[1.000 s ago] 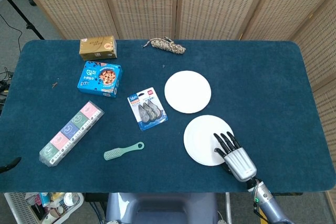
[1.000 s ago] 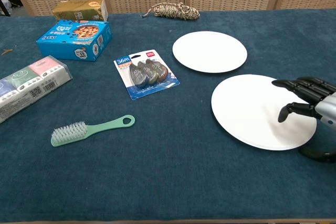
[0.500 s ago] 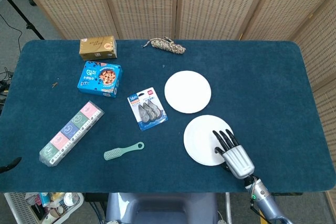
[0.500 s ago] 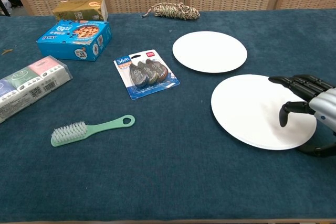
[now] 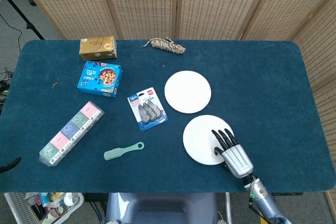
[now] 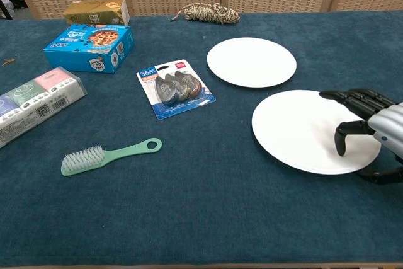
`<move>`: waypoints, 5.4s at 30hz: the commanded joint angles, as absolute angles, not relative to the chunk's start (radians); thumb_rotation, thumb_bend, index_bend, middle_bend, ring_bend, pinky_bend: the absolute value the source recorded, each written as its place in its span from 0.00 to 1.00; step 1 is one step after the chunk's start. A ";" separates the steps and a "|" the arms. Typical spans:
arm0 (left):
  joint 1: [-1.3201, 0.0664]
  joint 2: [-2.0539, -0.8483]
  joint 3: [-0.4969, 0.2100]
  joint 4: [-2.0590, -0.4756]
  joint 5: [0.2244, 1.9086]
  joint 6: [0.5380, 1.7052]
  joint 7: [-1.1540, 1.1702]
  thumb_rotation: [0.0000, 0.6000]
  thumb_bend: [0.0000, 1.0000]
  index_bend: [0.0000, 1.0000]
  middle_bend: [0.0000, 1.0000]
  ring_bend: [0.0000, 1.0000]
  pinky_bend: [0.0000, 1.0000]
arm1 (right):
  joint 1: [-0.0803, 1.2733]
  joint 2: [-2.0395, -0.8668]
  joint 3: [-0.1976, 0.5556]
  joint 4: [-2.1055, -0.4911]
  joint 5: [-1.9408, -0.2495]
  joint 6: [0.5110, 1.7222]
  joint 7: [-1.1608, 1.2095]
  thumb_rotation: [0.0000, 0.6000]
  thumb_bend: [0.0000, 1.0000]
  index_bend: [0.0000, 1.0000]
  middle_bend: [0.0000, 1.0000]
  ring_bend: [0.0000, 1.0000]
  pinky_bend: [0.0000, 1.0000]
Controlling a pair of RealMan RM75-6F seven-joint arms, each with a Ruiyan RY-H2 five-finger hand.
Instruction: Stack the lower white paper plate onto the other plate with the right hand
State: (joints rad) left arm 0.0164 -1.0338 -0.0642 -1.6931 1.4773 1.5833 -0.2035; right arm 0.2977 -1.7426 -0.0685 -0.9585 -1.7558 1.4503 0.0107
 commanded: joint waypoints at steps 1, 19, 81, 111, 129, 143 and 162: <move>0.017 -1.034 -0.064 -1.693 1.478 1.583 -0.204 1.00 0.00 0.00 0.00 0.00 0.00 | 0.298 -1.747 -0.069 -0.951 -1.755 1.455 0.016 1.00 0.44 0.55 0.04 0.00 0.00; 0.016 -1.034 -0.066 -1.691 1.474 1.580 -0.207 1.00 0.00 0.00 0.00 0.00 0.00 | 0.300 -1.779 -0.068 -0.901 -1.746 1.467 0.078 1.00 0.62 0.67 0.07 0.00 0.00; 0.014 -1.031 -0.068 -1.690 1.473 1.576 -0.214 1.00 0.00 0.00 0.00 0.00 0.00 | 0.418 -1.877 0.072 -0.772 -1.755 1.770 0.233 1.00 0.93 0.71 0.12 0.00 0.04; -0.007 -1.025 -0.104 -1.675 1.374 1.515 -0.233 1.00 0.00 0.00 0.00 0.00 0.00 | 0.779 -2.013 0.292 -0.576 -1.502 1.271 0.092 1.00 0.93 0.71 0.12 0.00 0.05; -0.014 -1.032 -0.122 -1.669 1.325 1.489 -0.221 1.00 0.00 0.00 0.00 0.00 0.00 | 0.860 -2.080 0.284 -0.389 -1.445 1.178 0.145 1.00 0.93 0.71 0.12 0.00 0.05; -0.016 -1.014 -0.112 -1.677 1.343 1.470 -0.250 1.00 0.00 0.00 0.00 0.00 0.00 | 0.814 -2.005 0.208 -0.475 -1.460 1.114 0.176 1.00 0.92 0.28 0.02 0.00 0.02; -0.009 -1.007 -0.106 -1.679 1.367 1.486 -0.263 1.00 0.00 0.00 0.00 0.00 0.00 | 0.731 -1.858 0.164 -0.810 -1.414 1.043 -0.070 1.00 0.25 0.00 0.00 0.00 0.00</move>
State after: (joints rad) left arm -0.0091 -1.0067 -0.1062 -1.6793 1.3667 1.4863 -0.2630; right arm 0.7374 -1.8749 0.1579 -0.7851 -1.4304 1.0555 -0.0456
